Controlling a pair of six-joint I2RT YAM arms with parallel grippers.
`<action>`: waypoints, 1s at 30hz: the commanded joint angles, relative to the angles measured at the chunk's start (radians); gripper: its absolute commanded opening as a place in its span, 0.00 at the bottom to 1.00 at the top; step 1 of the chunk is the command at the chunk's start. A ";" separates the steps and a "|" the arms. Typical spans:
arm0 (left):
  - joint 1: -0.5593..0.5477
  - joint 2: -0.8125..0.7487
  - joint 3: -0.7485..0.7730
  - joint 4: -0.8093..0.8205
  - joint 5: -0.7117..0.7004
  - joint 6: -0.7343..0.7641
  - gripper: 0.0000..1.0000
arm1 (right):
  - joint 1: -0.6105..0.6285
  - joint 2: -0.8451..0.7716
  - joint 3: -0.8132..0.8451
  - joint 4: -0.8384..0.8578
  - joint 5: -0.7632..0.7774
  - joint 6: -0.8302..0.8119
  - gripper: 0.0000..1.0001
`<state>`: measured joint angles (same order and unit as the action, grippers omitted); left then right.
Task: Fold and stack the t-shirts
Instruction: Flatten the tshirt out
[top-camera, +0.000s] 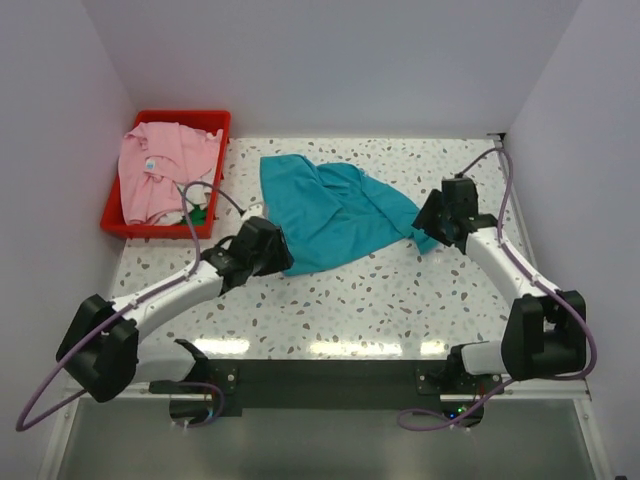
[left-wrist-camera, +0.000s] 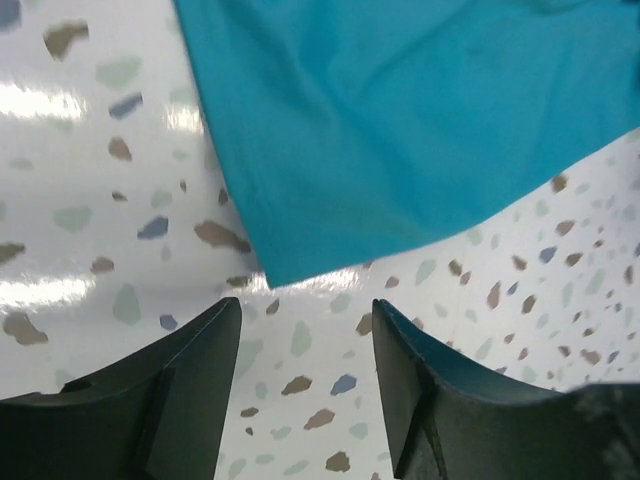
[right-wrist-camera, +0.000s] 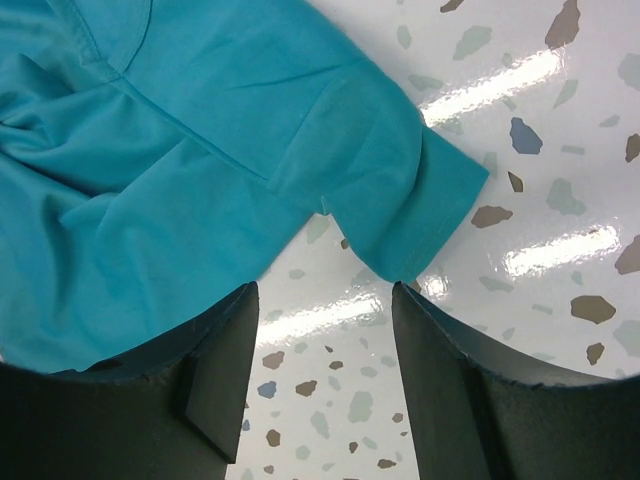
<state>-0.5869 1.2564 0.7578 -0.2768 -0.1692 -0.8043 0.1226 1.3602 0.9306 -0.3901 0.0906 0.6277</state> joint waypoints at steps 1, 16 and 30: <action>-0.068 0.000 -0.063 0.070 -0.105 -0.131 0.61 | 0.057 -0.018 0.022 0.016 0.103 -0.045 0.59; -0.099 0.299 0.098 0.156 -0.194 -0.047 0.61 | 0.153 0.207 0.112 0.037 0.265 -0.198 0.62; 0.013 0.276 0.112 0.137 -0.122 0.025 0.08 | 0.167 0.441 0.235 -0.003 0.354 -0.244 0.30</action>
<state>-0.6029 1.5890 0.8566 -0.1730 -0.3103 -0.8169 0.2878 1.7885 1.1240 -0.3935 0.3992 0.3889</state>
